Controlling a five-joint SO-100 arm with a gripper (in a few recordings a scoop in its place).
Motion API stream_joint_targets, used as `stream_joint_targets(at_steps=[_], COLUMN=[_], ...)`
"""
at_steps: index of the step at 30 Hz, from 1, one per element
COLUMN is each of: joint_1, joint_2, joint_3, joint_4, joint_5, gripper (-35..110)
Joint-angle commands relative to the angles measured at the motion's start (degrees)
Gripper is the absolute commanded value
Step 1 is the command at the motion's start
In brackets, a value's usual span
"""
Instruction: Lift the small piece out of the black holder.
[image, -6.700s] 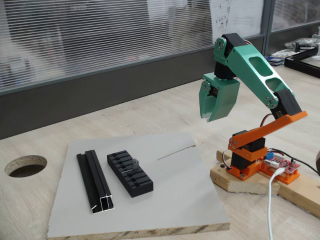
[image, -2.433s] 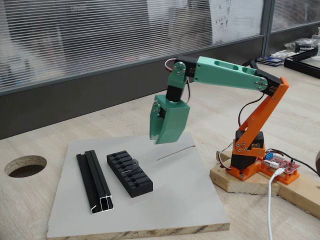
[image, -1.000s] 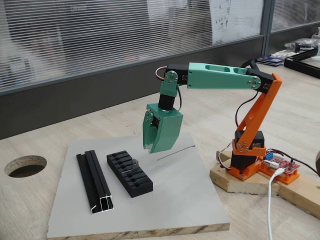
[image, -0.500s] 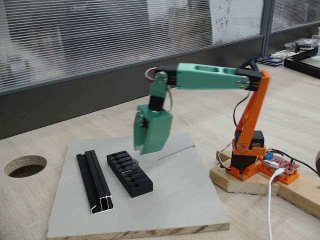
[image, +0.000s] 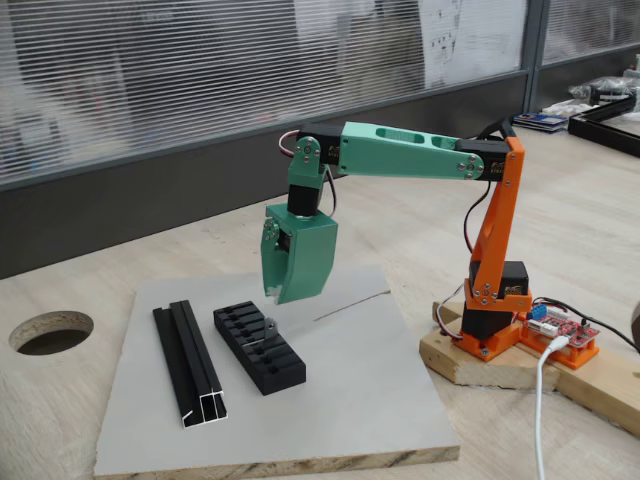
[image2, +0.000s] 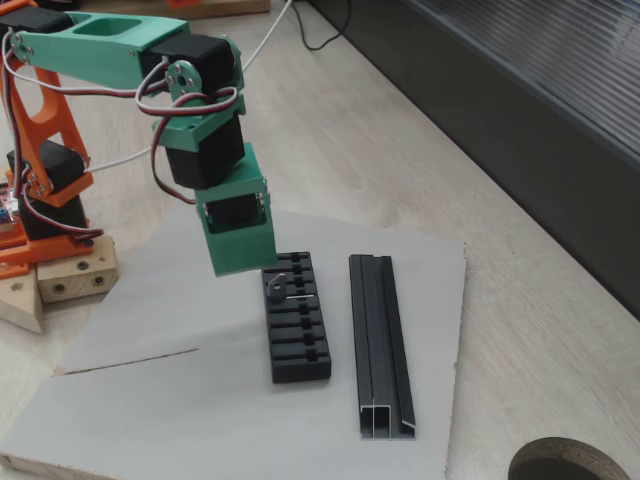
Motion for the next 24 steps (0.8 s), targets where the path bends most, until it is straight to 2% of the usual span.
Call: stream_joint_targets(at_steps=[1, 6, 10, 14, 24], joint_1=[-1.05, -6.68, -9.84, -9.23, -4.75], joint_2=[0.26, 0.18, -3.6, -5.45, -4.75], joint_3=[-1.05, -1.23, -1.32, -4.92, -7.21], joint_4=[0.97, 0.79, 0.79, 0.79, 1.49], joint_5=[0.97, 1.23, 7.47, 11.34, 8.17], gripper=[18, 18, 18, 18, 18])
